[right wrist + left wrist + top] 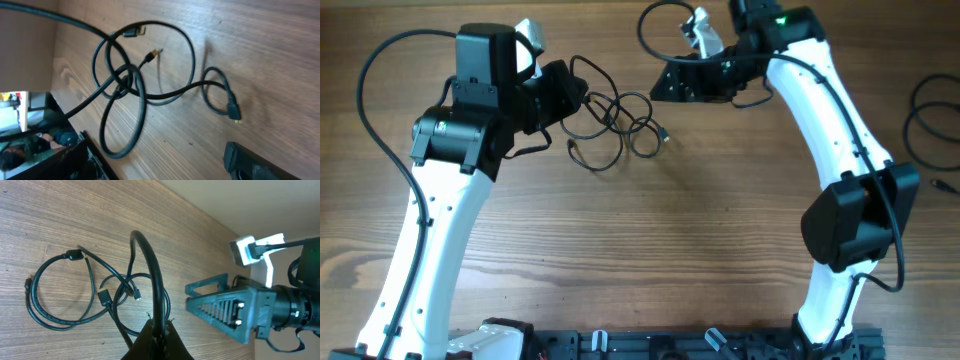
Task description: Untangle cables
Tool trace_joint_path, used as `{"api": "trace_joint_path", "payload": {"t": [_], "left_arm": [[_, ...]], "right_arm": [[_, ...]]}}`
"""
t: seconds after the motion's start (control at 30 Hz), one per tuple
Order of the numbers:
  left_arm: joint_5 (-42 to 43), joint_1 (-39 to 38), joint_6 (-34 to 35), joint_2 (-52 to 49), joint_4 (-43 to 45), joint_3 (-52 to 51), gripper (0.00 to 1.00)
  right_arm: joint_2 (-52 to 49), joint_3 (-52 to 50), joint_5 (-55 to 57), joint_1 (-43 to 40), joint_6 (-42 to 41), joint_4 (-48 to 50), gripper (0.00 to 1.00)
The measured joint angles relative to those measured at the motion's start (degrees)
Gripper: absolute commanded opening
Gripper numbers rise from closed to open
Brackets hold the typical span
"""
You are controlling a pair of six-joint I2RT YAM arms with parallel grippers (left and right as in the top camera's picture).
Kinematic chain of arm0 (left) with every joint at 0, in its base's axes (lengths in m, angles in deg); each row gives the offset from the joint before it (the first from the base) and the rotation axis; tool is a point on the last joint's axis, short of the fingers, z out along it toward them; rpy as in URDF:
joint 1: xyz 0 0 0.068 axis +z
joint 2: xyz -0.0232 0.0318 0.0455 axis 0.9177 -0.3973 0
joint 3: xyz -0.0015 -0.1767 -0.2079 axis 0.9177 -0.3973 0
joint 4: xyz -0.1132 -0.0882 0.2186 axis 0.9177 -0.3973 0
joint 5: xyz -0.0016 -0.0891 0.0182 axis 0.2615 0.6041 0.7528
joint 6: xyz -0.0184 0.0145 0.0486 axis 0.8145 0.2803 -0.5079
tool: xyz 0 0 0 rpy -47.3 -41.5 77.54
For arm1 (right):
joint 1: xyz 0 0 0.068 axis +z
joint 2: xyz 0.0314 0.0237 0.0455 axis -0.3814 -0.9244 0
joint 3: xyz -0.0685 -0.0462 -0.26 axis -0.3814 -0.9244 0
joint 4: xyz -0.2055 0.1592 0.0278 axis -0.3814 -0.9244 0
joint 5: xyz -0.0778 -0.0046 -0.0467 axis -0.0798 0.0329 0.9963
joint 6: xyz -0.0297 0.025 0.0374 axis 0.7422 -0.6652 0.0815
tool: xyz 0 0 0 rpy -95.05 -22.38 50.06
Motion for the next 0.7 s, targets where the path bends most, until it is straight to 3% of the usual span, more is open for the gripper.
{"api": "trace_joint_path", "payload": {"t": [0.03,0.17,0.3,0.33,0.37,0.47,0.6,0.7], "left_arm": [[0.0,0.0,0.15,0.0,-0.02,0.0,0.04],[-0.02,0.0,0.35,0.0,-0.11,0.0,0.04],[-0.07,0.13,0.55,0.0,-0.46,0.0,0.04],[-0.07,0.37,0.79,0.0,-0.57,0.0,0.04],[-0.11,0.76,1.22,0.0,-0.63,0.0,0.04],[-1.14,1.18,2.12,0.0,-1.33,0.02,0.04],[-10.47,2.16,2.71,-0.09,-7.91,-0.04,0.04],[-11.26,2.67,5.14,-0.33,-8.76,-0.07,0.04]], "right_arm": [[0.0,0.0,1.84,1.14,-1.2,0.09,0.78],[-0.72,0.02,8.48,6.01,-6.73,1.29,0.41],[-4.92,-0.2,13.99,6.47,-12.44,3.21,0.26],[-4.98,-0.2,15.13,6.45,-13.18,3.85,0.09],[-4.98,-0.2,15.72,6.43,-13.49,4.31,0.04],[-4.98,-0.2,17.57,6.27,-14.34,4.94,0.04],[-2.1,-0.2,19.91,2.27,-12.35,2.73,0.04],[12.24,0.15,20.96,-2.67,-9.97,1.18,0.04]]}}
